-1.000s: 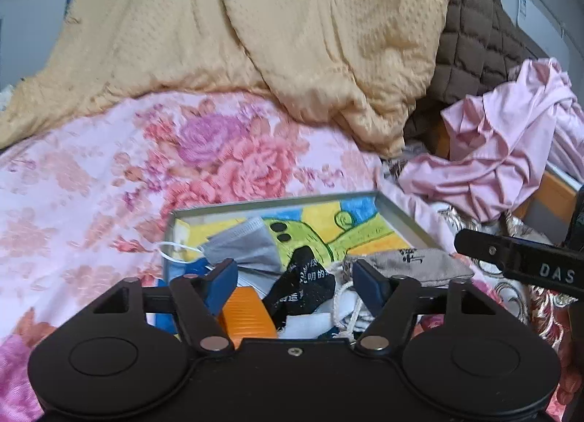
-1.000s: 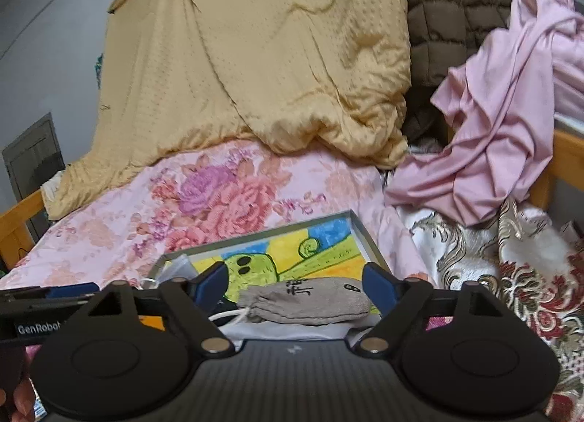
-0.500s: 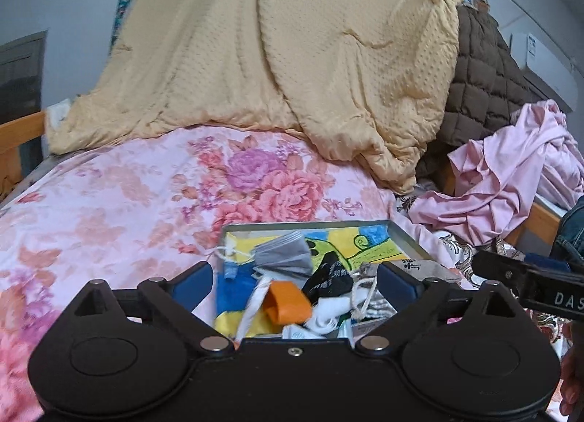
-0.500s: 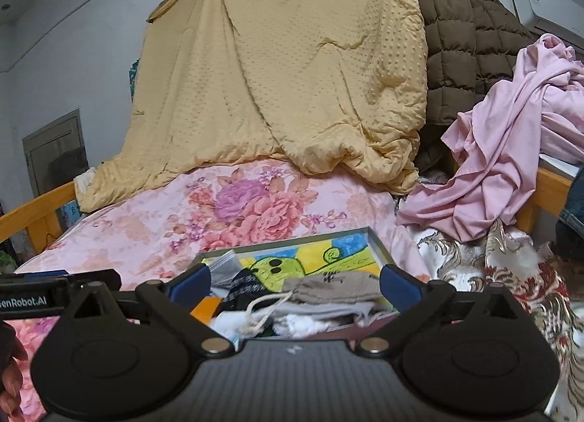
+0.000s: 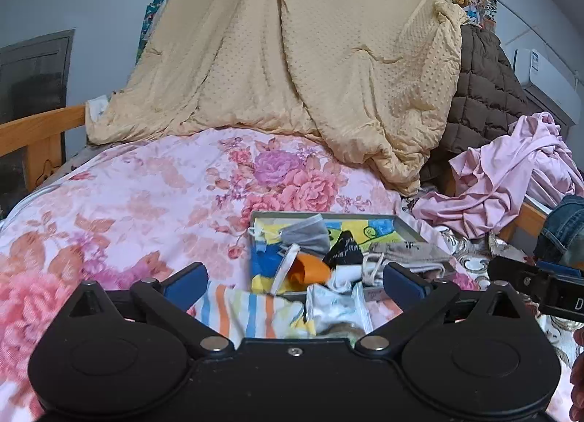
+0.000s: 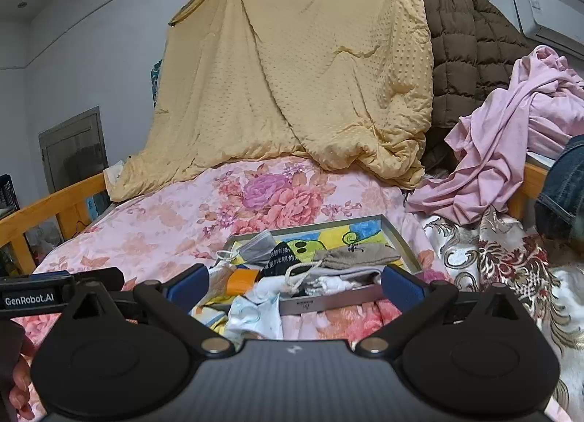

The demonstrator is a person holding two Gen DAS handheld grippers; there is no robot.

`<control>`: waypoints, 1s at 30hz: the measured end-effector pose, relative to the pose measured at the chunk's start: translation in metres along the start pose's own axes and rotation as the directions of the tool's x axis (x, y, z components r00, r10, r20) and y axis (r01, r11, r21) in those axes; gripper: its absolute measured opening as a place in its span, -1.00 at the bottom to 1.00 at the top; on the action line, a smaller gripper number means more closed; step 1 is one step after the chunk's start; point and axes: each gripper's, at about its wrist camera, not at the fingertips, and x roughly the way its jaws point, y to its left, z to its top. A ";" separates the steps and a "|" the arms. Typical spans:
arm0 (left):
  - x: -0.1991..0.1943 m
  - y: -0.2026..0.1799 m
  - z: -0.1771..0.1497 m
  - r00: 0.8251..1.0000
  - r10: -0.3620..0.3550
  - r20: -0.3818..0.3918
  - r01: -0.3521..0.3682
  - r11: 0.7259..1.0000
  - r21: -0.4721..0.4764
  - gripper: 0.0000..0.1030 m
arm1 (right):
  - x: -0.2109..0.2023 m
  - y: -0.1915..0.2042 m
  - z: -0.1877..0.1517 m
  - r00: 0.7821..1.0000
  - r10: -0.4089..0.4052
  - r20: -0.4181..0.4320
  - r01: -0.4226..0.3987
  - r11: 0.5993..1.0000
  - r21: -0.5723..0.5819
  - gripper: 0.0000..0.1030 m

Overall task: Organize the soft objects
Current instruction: 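Move both tools back toward the striped towel and tissue packet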

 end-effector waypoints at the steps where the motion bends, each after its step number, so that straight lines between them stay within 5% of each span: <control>1: -0.005 0.001 -0.002 1.000 0.001 0.000 -0.001 1.000 -0.002 0.98 | -0.004 0.002 -0.002 1.000 0.001 -0.001 -0.001 1.000 0.000 0.99; 14: -0.062 0.019 -0.039 0.999 0.036 -0.010 -0.036 0.999 0.026 0.98 | -0.040 0.022 -0.030 0.999 0.004 -0.052 -0.005 1.000 -0.016 0.99; 30: -0.085 0.017 -0.069 0.982 0.172 -0.076 -0.159 0.975 0.152 0.98 | -0.051 0.035 -0.052 0.990 -0.011 -0.140 0.004 0.999 -0.054 0.99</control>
